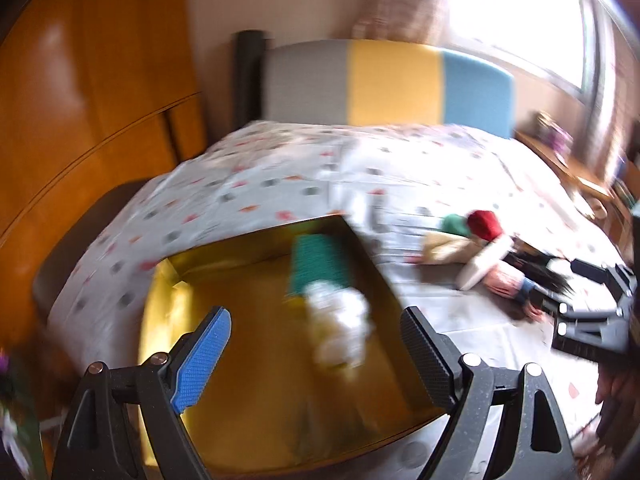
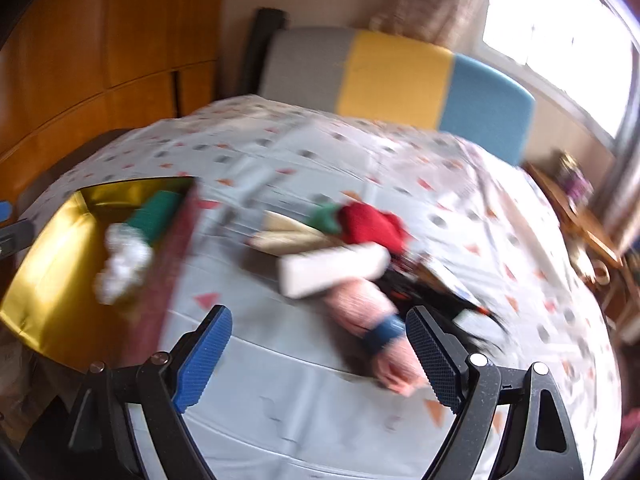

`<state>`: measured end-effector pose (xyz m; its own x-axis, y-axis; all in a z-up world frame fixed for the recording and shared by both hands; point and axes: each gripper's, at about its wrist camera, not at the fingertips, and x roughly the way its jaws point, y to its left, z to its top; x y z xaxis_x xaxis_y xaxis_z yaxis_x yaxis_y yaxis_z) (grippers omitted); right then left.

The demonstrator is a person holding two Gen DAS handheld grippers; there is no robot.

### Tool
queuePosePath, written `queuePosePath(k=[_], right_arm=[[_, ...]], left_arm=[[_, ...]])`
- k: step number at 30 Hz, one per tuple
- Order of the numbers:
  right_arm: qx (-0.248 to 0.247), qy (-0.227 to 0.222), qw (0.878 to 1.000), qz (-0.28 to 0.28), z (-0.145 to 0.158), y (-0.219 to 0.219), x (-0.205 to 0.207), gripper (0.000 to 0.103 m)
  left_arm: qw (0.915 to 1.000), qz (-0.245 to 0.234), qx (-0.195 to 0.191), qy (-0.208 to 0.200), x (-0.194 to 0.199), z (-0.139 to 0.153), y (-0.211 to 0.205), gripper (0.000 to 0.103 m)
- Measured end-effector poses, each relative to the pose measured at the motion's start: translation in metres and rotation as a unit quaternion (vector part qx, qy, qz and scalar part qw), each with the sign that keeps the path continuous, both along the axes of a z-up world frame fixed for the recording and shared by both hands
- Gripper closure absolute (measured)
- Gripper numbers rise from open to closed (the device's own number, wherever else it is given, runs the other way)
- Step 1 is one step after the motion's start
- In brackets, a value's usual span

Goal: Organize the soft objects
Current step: 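Move the left tool to the white foam block and grasp it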

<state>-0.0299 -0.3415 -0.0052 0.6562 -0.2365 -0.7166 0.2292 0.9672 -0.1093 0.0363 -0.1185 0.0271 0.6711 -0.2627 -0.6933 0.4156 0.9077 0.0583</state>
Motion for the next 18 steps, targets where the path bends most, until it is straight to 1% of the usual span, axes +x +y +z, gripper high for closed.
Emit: queuePosePath(k=[2, 4, 7, 11, 12, 13, 16, 18], right_arm=[[0.006, 0.004, 0.999, -0.040, -0.005, -0.035, -0.010, 0.014], [0.011, 0.003, 0.997, -0.075, -0.008, -0.062, -0.020, 0.014], [0.040, -0.003, 0.993, -0.113, -0.012, -0.091, -0.029, 0.014], [0.075, -0.010, 0.988, -0.132, -0.012, -0.111, -0.034, 0.013], [0.079, -0.010, 0.988, -0.134, -0.013, -0.113, -0.034, 0.013], [0.082, -0.010, 0.987, -0.135, -0.013, -0.116, -0.035, 0.013], [0.087, -0.014, 0.986, -0.141, -0.010, -0.119, -0.035, 0.013], [0.091, -0.020, 0.985, -0.144, -0.007, -0.122, -0.037, 0.012]], left_arm=[[0.9989, -0.045, 0.013, 0.006, 0.002, -0.002, -0.029, 0.015], [0.9956, -0.089, 0.023, 0.018, 0.004, -0.006, -0.058, 0.015], [0.9895, -0.133, 0.047, 0.030, 0.005, -0.016, -0.099, 0.015], [0.9805, -0.179, 0.069, 0.043, 0.006, -0.029, -0.147, 0.018], [0.9778, -0.190, 0.074, 0.047, 0.007, -0.033, -0.157, 0.024], [0.9753, -0.199, 0.080, 0.052, 0.010, -0.037, -0.170, 0.026], [0.9696, -0.217, 0.093, 0.065, 0.022, -0.049, -0.193, 0.027], [0.9674, -0.222, 0.097, 0.073, 0.029, -0.055, -0.207, 0.027]])
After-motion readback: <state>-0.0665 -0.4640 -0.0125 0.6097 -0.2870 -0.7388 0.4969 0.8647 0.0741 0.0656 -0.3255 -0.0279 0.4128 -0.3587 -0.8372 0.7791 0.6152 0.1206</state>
